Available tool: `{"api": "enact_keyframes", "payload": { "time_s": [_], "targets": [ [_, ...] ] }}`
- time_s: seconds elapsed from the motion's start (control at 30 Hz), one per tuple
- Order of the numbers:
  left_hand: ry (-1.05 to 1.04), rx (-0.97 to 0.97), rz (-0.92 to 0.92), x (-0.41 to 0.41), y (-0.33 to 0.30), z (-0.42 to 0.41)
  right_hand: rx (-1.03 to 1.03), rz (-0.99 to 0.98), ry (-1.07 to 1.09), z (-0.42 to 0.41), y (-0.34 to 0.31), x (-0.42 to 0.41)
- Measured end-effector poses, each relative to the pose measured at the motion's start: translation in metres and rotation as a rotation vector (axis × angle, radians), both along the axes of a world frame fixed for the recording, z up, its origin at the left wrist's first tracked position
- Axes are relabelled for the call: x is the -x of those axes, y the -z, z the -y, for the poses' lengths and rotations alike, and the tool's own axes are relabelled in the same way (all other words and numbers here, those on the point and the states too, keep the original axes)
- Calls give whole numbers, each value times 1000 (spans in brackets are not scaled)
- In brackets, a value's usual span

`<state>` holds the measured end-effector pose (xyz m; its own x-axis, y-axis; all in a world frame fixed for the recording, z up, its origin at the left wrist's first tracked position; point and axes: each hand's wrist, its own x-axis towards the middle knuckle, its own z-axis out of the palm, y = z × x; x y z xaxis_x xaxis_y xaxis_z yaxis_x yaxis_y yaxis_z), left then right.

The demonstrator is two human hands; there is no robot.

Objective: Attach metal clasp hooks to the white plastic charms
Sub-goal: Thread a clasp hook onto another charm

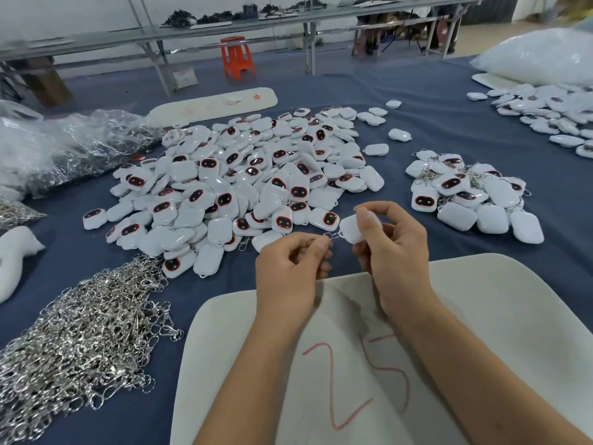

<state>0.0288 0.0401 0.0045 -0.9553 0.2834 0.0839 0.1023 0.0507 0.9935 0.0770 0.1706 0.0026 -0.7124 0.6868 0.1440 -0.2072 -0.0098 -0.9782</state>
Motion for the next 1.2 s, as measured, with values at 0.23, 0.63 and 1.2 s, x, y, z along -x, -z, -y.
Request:
{"api": "enact_keyframes", "payload": {
  "time_s": [0.23,0.63,1.2],
  "targets": [
    [-26,-292,249,-7,-5,-4,86,-27,-107,-6,1,3],
    [-45,-591,756,0,-27,-54,238,7,171,-22,-2,5],
    [-12,-486,550,-7,-15,-105,-162,168,332,-43,3,1]
  ]
}}
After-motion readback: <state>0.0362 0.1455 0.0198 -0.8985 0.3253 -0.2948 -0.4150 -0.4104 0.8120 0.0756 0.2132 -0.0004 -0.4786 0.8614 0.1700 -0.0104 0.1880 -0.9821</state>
